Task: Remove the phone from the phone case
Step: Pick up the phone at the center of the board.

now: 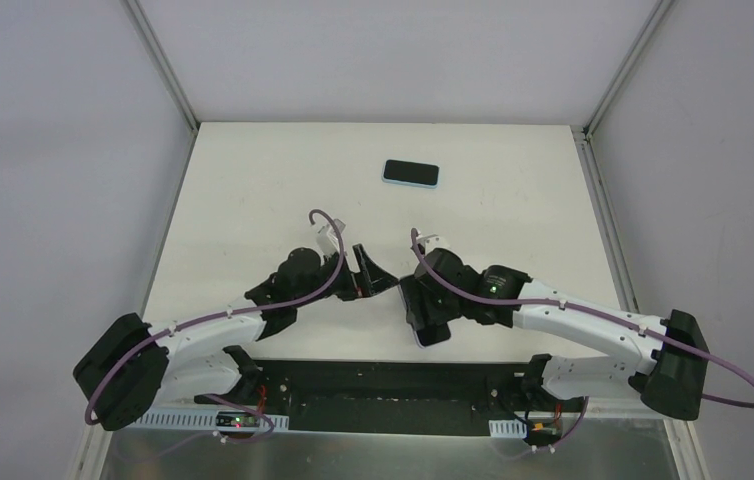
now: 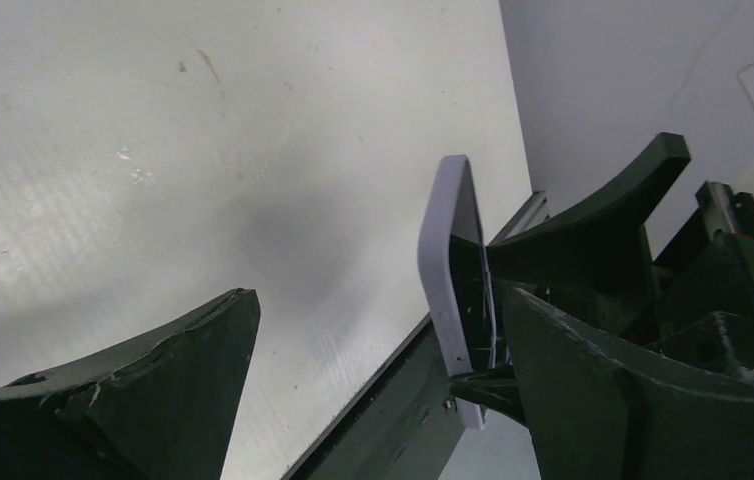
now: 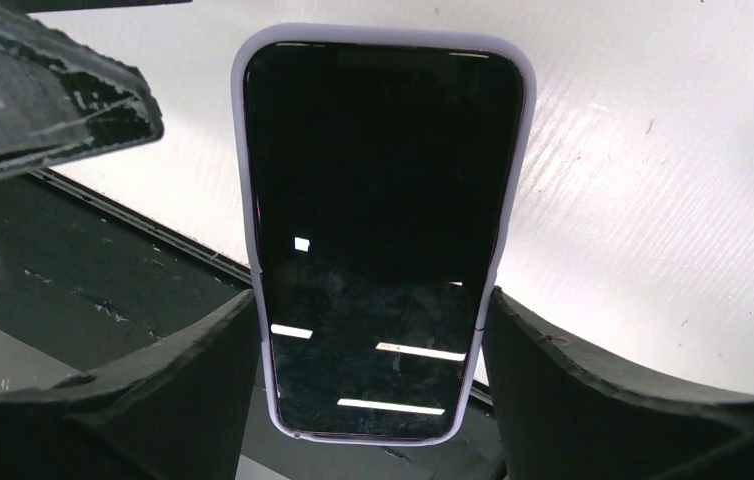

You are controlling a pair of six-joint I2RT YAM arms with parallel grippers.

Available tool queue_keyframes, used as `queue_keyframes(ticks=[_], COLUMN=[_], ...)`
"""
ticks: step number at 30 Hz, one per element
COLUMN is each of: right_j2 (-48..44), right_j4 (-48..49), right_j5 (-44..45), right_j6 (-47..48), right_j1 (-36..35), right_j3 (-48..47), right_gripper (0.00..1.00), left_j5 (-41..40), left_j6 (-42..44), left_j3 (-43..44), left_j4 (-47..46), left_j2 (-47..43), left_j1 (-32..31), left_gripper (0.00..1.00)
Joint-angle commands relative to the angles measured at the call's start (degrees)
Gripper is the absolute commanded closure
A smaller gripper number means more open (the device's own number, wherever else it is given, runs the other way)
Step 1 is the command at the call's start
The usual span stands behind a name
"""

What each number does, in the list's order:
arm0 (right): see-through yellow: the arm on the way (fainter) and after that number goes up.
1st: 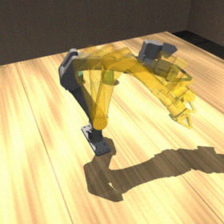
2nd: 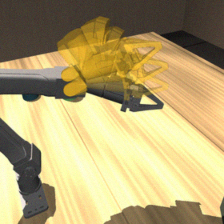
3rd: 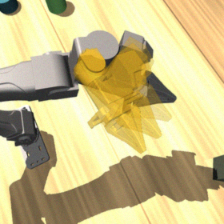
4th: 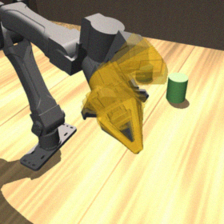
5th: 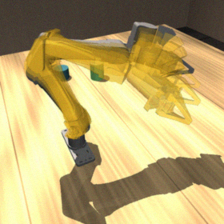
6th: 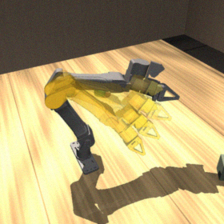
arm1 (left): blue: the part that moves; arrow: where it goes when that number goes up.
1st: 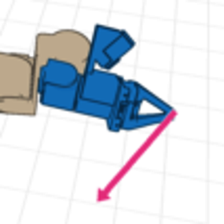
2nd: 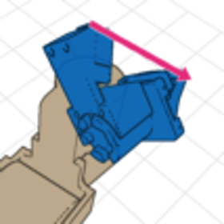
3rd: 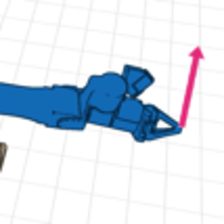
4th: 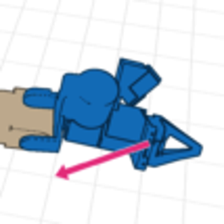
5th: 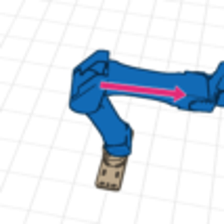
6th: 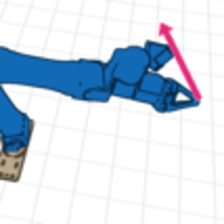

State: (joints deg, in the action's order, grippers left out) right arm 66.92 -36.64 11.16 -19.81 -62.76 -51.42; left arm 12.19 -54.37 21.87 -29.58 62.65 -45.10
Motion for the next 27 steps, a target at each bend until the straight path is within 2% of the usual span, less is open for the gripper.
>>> queue_keyframes(ticks=[1, 9, 15, 27], right_j2=[-1.81, -1.55, -1.69, -2.17], right_j4=[2.71, 1.90, 1.67, 2.18], right_j5=[1.81, 2.15, 2.82, 3.81], right_j6=[-1.87, -2.24, -2.52, -2.69], right_j1=[-0.73, -1.52, -1.98, -2.12], right_j3=[-0.94, -2.27, -2.46, -1.93], right_gripper=[1.00, 1.00, 1.00, 1.00], left_j5=[1.14, 1.74, 4.91, 7.45], left_j6=[-1.05, -1.88, -3.45, -7.43], left_j3=[2.76, 5.98, 8.80, 8.98], left_j4=[-6.32, -8.81, -12.12, -20.16], left_j2=[1.36, 8.53, 13.76, 20.02], left_j1=[-0.97, -2.17, -2.31, -2.64], left_gripper=[0.06, 0.19, 0.34, 0.56])
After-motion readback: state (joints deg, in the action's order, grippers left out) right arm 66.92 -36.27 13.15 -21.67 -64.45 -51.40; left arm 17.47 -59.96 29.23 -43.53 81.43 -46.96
